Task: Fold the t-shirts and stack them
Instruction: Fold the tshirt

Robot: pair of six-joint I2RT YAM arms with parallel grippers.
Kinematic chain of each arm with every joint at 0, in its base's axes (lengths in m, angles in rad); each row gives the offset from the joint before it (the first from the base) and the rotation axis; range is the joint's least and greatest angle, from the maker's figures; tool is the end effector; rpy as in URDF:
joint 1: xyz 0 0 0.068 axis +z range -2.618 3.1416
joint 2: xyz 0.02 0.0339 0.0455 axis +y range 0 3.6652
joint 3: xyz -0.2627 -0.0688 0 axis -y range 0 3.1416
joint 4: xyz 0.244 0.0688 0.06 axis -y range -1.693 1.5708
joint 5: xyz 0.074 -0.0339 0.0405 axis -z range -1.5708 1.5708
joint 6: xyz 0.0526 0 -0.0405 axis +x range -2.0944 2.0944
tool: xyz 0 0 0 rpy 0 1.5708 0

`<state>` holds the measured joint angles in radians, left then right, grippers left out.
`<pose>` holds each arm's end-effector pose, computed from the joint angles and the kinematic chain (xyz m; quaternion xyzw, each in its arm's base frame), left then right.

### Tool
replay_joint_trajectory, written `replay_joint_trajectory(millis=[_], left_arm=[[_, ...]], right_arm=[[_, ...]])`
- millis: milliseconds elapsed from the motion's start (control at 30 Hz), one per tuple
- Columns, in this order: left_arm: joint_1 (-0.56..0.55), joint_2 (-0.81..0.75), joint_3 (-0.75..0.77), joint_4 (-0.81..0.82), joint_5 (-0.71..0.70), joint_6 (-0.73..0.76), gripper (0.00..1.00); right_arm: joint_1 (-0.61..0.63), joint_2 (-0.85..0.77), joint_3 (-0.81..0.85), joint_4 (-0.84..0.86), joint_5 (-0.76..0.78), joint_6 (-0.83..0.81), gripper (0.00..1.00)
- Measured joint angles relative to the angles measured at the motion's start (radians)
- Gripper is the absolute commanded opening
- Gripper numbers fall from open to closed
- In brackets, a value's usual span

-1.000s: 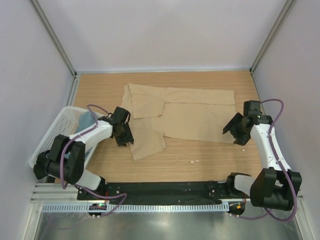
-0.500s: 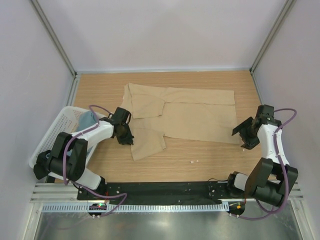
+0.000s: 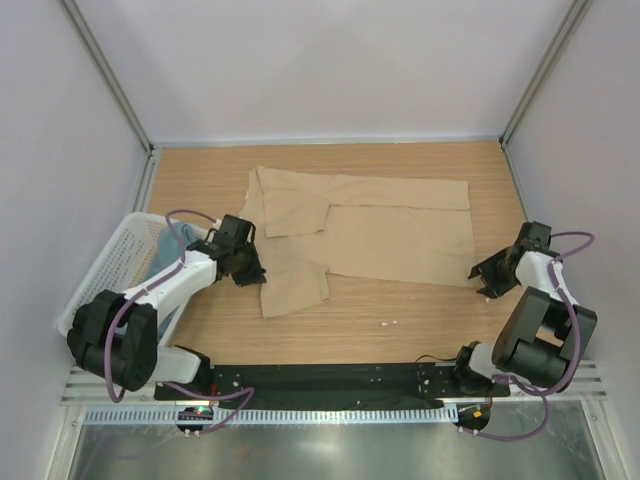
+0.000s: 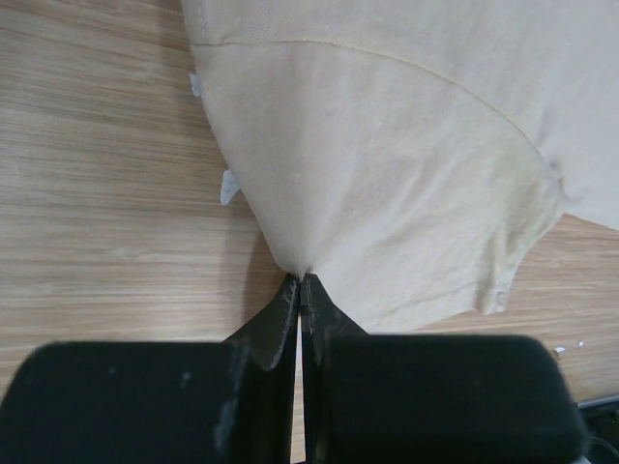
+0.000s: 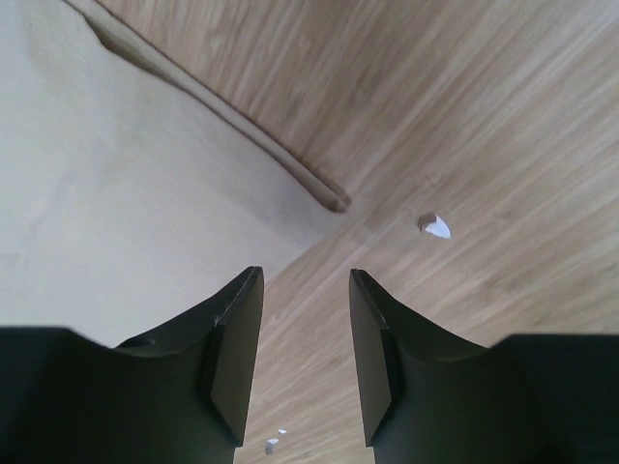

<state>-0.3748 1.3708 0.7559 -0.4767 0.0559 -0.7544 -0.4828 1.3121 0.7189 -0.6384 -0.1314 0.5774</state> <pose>0.2409 -0.0979 0.1669 -0.1767 0.9549 -0.1499 0.1859 0.2075 -0.1010 0.1618 0.4877 0.8541 0.0726 0.1652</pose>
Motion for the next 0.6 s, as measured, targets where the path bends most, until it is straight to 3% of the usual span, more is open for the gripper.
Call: replay_joint_trajectory(millis=[367, 600], left_arm=[[0.0, -0.051, 0.001, -0.009, 0.024, 0.003, 0.0], [0.0, -0.063, 0.003, -0.015, 0.042, 0.003, 0.0]], right_arm=[[-0.011, 0.068, 0.0, 0.061, 0.019, 0.013, 0.43], [-0.011, 0.121, 0.002, 0.08, 0.02, 0.027, 0.32]])
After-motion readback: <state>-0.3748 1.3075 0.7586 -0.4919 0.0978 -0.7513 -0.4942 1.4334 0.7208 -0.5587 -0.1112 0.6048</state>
